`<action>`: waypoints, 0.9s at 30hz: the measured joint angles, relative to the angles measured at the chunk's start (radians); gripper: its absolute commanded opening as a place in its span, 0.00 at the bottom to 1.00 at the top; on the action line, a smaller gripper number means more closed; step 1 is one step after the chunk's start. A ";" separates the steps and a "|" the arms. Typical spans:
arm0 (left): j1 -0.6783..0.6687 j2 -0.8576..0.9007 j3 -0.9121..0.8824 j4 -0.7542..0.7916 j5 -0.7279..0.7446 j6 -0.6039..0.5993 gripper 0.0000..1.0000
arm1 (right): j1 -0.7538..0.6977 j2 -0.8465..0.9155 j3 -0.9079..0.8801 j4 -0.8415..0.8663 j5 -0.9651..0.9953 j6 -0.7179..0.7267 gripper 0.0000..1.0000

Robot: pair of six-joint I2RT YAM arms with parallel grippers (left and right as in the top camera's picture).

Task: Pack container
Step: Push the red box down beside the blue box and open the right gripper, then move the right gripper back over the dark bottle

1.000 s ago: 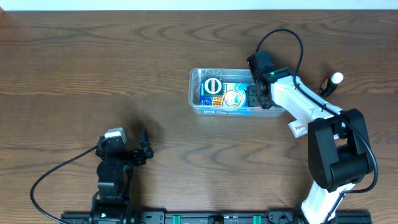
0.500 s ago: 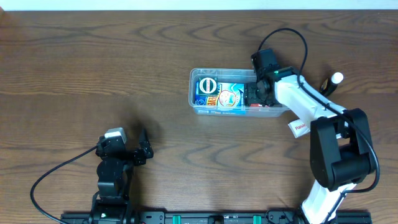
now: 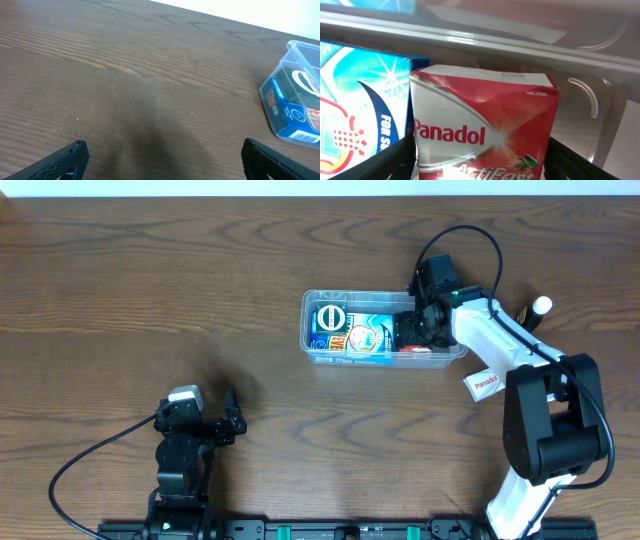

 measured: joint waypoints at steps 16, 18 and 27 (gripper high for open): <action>0.000 0.000 0.000 0.000 0.000 0.000 0.98 | 0.000 -0.051 0.000 -0.004 -0.075 -0.011 0.81; 0.000 0.000 0.000 0.000 0.000 0.000 0.98 | 0.000 -0.051 0.000 -0.004 -0.086 -0.011 0.81; 0.000 0.000 0.000 0.000 0.000 0.000 0.98 | 0.000 -0.059 0.000 0.018 -0.108 -0.018 0.81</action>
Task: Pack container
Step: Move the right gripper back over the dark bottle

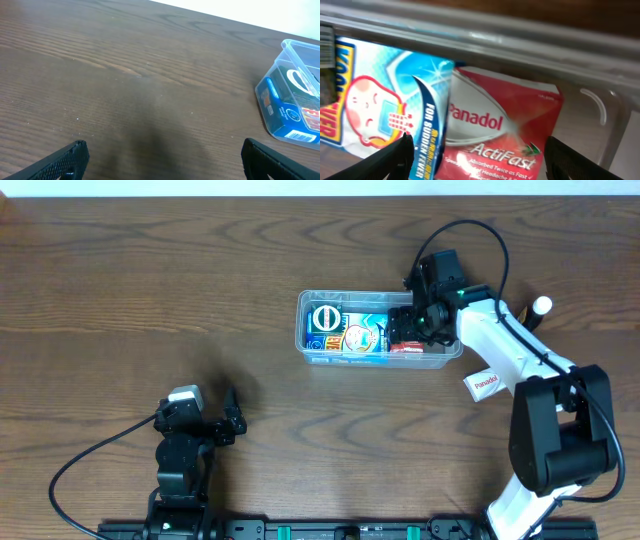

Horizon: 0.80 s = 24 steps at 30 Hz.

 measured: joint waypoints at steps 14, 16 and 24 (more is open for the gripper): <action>0.000 0.000 0.000 0.000 0.000 0.000 0.98 | -0.142 -0.372 0.024 -0.080 0.124 -0.039 0.89; 0.000 0.000 0.000 0.000 0.000 0.000 0.98 | -0.202 -0.415 0.027 -0.110 0.172 -0.041 0.88; 0.000 0.000 0.000 0.000 0.000 0.000 0.98 | -0.453 -0.413 0.028 -0.144 0.268 -0.029 0.86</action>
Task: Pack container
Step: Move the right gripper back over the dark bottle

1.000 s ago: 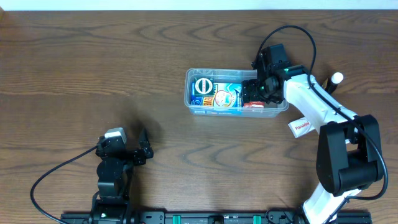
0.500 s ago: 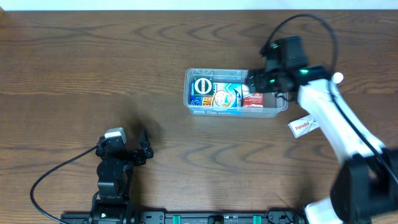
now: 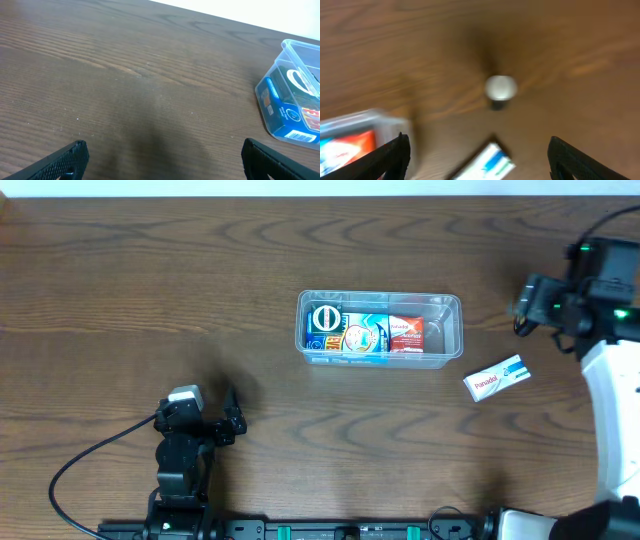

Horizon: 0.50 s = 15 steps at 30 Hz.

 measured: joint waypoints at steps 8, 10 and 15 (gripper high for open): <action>0.000 0.000 0.000 0.000 0.000 0.000 0.98 | -0.068 0.093 0.000 0.060 0.015 -0.010 0.85; 0.000 0.000 0.000 0.000 0.000 0.000 0.98 | -0.068 0.119 0.000 0.085 0.015 -0.018 0.85; 0.000 0.000 0.000 0.000 0.000 0.000 0.98 | -0.068 0.191 0.000 0.158 0.015 -0.044 0.84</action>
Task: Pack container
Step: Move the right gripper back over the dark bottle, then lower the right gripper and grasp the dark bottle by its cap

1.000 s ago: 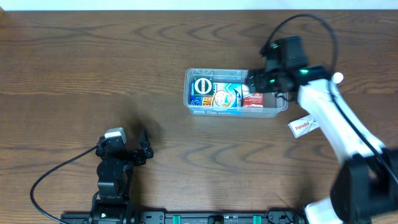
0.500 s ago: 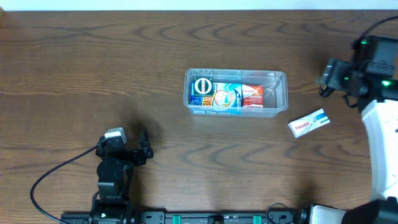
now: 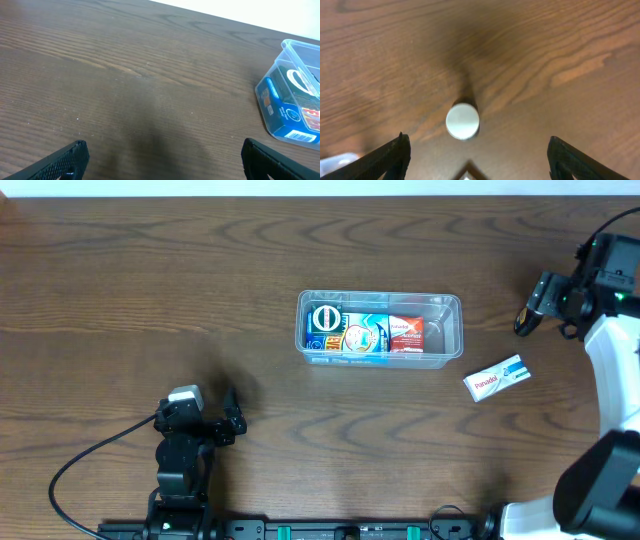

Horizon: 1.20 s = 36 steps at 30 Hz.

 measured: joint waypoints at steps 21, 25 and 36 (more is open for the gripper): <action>0.000 0.000 0.000 0.000 0.000 0.000 0.98 | 0.000 0.167 0.000 0.063 -0.055 -0.076 0.66; 0.000 0.000 0.000 0.000 0.000 0.000 0.98 | 0.000 0.167 0.000 0.066 -0.058 -0.085 0.57; 0.000 0.000 0.000 0.000 0.000 0.000 0.98 | 0.000 0.167 0.000 0.066 -0.061 -0.099 0.46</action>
